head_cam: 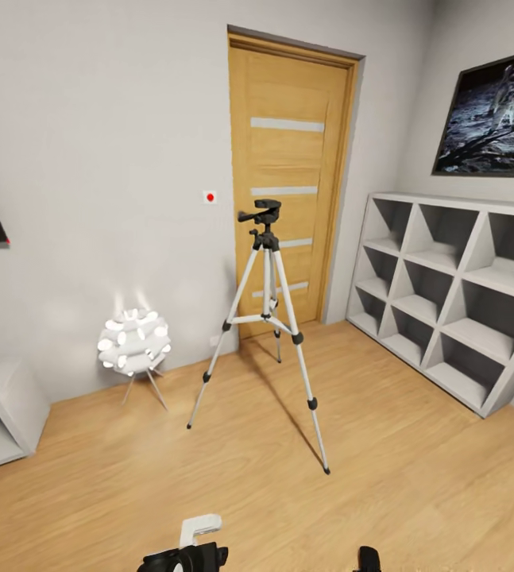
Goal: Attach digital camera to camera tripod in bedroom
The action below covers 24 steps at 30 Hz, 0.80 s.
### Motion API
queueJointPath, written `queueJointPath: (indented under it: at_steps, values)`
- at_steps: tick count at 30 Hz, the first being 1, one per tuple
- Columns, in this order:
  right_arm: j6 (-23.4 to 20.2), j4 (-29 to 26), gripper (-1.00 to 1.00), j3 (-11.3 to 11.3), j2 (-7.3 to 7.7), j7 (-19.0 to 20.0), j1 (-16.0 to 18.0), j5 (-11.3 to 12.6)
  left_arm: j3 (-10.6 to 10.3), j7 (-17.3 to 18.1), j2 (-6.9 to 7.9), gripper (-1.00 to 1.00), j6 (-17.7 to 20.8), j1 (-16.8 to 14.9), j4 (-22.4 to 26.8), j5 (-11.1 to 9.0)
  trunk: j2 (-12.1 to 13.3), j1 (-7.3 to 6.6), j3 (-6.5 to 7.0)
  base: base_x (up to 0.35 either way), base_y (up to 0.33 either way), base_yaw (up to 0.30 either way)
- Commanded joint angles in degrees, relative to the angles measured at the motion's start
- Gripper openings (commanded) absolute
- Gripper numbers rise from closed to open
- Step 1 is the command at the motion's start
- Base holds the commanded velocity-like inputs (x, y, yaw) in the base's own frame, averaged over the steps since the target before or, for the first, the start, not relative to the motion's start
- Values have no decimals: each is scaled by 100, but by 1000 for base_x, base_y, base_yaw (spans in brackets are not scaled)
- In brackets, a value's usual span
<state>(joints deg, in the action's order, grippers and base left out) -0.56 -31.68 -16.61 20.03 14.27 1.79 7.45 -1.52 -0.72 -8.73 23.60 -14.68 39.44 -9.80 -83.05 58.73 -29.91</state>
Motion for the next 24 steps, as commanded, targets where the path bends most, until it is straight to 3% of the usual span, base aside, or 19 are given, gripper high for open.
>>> queueJointPath:
  at_steps: [1, 13, 24]
  values:
    - [-6, 1, 100, -17, -1, 40, 5, 55, -5, -8, 2, 100, 30, 0, 11, -47, -3, 0, -11, 0, 0, -242]
    - [-8, 4, 100, -17, -7, 40, 5, 65, -6, -7, 2, 100, 30, 0, 11, -48, -3, 0, -65, 0, 26, -242]
    - [-6, 4, 100, -17, -8, 40, 5, 72, -6, -7, 3, 100, 36, -1, -12, -57, -3, 0, -115, 2, 213, -242]
